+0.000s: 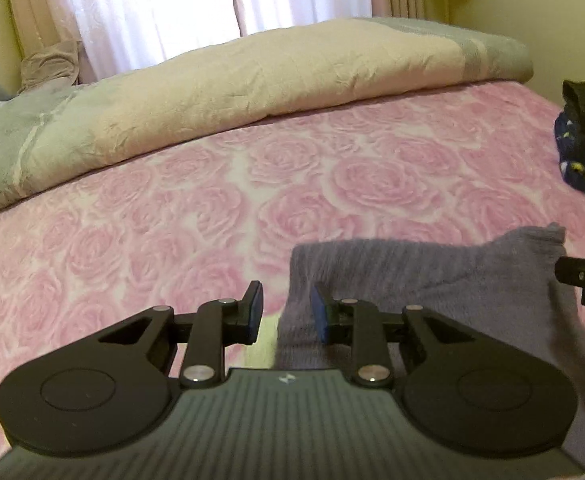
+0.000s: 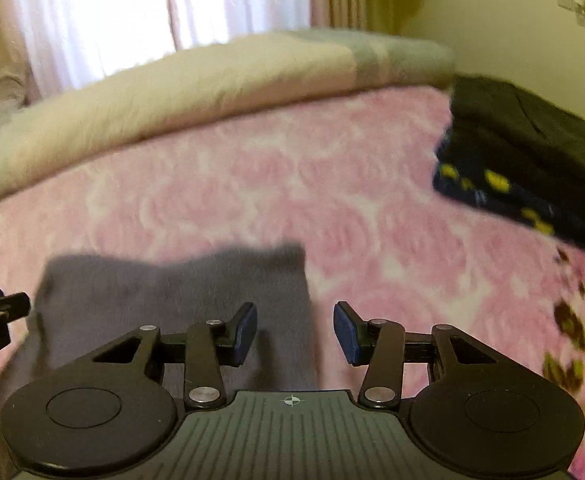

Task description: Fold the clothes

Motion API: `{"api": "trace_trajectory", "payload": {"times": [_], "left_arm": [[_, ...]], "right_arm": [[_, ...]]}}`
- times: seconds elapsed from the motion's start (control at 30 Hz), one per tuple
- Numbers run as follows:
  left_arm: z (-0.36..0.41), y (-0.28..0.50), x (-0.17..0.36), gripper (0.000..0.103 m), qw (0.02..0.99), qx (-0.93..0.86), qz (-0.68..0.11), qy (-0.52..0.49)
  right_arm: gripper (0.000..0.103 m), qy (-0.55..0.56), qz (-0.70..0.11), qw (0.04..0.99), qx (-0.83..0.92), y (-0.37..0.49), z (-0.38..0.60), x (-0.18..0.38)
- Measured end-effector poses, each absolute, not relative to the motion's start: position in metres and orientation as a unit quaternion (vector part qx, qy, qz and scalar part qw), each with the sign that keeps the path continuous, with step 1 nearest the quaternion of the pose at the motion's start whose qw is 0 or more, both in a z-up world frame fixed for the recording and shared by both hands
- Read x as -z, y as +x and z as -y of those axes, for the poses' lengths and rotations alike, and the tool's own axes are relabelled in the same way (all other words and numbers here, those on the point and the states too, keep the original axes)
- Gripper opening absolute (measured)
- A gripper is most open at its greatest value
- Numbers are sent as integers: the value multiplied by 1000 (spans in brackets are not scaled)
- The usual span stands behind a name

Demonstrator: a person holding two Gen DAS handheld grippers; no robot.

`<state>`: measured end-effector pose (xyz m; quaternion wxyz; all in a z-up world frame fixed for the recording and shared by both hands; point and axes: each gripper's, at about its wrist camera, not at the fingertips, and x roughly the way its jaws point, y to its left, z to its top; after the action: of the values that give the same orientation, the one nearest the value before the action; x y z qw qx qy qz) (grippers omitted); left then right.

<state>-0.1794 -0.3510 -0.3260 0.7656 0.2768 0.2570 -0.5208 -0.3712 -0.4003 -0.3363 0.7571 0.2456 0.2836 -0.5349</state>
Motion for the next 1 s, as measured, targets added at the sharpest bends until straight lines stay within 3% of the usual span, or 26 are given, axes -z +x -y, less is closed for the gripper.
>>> {"api": "trace_trajectory", "payload": {"times": [0.23, 0.53, 1.0], "left_arm": [[377, -176, 375, 26, 770, 495, -252, 314], [357, -170, 353, 27, 775, 491, -265, 296], [190, -157, 316, 33, 755, 513, -340, 225]], "right_arm": [[47, 245, -321, 748, 526, -353, 433, 375], [47, 272, -288, 757, 520, -378, 422, 362], [47, 320, -231, 754, 525, -447, 279, 323]]}}
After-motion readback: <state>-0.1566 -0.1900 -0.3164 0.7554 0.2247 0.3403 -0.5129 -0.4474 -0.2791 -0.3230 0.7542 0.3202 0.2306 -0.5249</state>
